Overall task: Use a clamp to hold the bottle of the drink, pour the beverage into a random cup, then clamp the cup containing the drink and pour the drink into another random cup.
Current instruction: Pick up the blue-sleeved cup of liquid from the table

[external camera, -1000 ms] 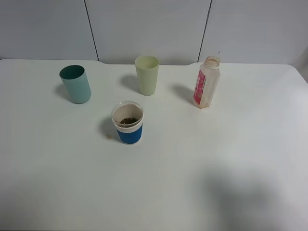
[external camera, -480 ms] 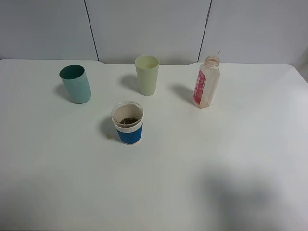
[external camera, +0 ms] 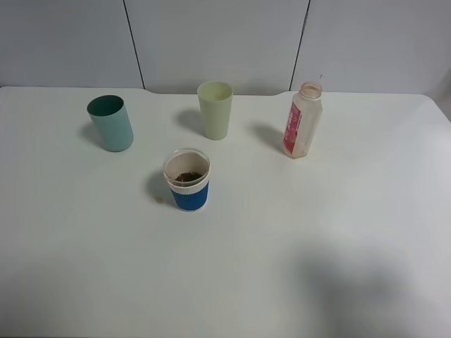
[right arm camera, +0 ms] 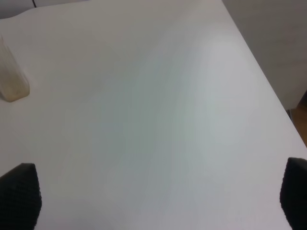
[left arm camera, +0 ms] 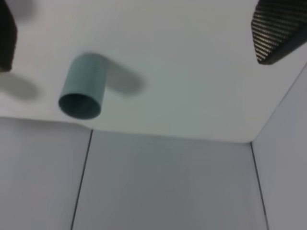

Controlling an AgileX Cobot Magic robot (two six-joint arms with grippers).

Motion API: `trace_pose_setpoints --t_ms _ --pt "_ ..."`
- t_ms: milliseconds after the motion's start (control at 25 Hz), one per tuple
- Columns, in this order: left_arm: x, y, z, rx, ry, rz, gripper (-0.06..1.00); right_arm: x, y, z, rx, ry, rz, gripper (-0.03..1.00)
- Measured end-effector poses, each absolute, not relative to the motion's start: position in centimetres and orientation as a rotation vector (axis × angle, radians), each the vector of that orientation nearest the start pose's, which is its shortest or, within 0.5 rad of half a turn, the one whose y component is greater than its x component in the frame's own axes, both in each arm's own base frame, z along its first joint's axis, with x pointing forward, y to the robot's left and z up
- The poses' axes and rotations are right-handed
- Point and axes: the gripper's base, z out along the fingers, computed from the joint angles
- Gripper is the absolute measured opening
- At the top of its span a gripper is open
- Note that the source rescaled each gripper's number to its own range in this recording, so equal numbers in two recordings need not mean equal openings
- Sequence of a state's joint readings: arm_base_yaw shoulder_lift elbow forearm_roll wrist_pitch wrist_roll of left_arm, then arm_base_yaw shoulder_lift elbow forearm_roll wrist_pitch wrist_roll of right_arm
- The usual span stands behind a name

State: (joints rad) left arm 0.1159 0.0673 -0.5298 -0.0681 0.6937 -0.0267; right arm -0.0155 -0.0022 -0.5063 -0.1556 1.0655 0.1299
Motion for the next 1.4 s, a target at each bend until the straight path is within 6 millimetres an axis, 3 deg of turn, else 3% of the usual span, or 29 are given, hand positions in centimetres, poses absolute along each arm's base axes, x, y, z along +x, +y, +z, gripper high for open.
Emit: trace_pose_setpoints --t_ms 400,960,1400 --pt "6.4 0.0 32.1 -0.185 1.801 -0.093 1.0 -0.7 -1.2 27.9 0.156 2.027 -0.114 1.0" --pt "9.8 0.6 32.0 -0.065 1.836 0.019 1.0 -0.7 -1.2 27.9 0.156 2.027 -0.114 1.0" --pt "13.1 1.0 30.3 0.011 1.859 0.09 1.0 -0.7 -1.2 27.9 0.156 2.027 -0.114 1.0"
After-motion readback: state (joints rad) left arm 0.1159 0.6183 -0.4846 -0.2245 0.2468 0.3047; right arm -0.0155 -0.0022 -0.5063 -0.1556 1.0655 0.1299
